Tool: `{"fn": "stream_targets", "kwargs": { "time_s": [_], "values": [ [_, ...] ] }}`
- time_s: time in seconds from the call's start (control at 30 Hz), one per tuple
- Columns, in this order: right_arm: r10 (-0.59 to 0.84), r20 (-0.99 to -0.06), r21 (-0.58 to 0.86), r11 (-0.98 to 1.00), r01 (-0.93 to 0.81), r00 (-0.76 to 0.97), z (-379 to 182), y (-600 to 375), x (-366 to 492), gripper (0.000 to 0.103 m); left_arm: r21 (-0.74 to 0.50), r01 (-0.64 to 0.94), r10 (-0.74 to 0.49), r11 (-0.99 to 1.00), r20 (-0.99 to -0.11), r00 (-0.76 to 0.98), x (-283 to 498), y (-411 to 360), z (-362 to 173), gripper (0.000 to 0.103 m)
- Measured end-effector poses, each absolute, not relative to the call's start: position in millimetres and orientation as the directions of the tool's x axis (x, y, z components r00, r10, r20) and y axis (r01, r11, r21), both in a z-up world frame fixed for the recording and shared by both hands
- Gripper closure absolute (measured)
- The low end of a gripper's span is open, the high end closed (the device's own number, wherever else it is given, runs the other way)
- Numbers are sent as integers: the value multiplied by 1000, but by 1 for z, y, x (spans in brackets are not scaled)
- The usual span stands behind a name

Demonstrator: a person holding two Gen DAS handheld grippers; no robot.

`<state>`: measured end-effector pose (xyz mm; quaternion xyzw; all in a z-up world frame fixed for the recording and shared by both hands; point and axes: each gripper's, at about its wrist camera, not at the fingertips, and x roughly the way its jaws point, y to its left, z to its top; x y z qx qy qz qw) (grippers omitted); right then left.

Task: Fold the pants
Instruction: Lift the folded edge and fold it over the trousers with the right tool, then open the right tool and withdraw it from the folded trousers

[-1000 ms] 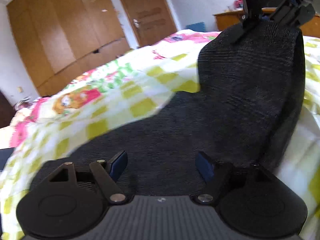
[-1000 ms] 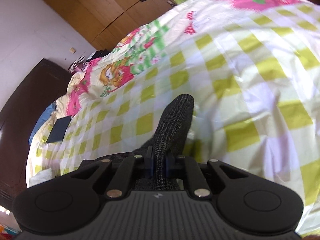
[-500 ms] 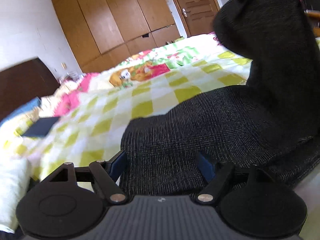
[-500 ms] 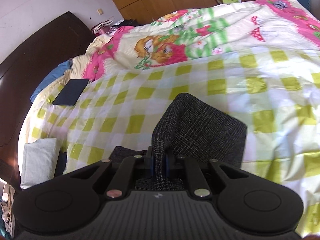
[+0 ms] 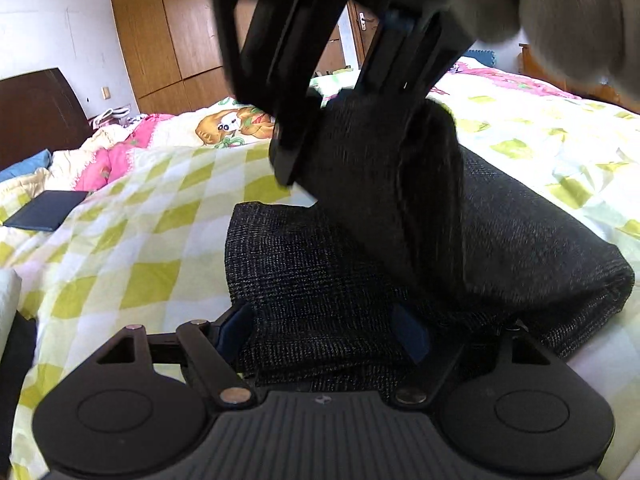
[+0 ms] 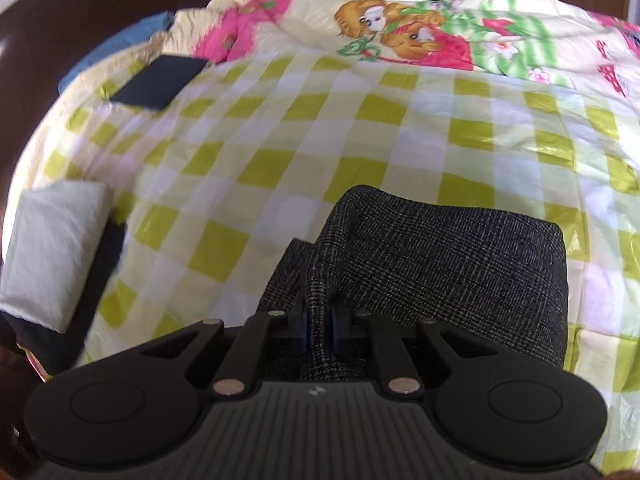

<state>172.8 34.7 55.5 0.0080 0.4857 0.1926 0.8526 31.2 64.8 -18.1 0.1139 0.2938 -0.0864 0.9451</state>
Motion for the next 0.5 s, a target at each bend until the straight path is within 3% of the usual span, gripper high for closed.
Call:
{"fn": "stream_targets", "kwargs": {
  "time_s": [0.07,0.27,0.37,0.5],
  "values": [
    [312,-840,155,922,-356,444,53,46,169,86,160,234,-101,959,-577,810,30,65,-18,14],
    [347,-837,195,912,-361,422,49,55,172,84,139,246,-123,959,-578,807,26,70,-13,14],
    [360,-843,216,907,-361,401,47,57,176,77,122,246,-132,962,-581,803,18,82,-10,12],
    [375,-843,234,901,-364,386,47,54,180,76,25,231,-176,973,-570,803,0,101,1,12]
  ]
}}
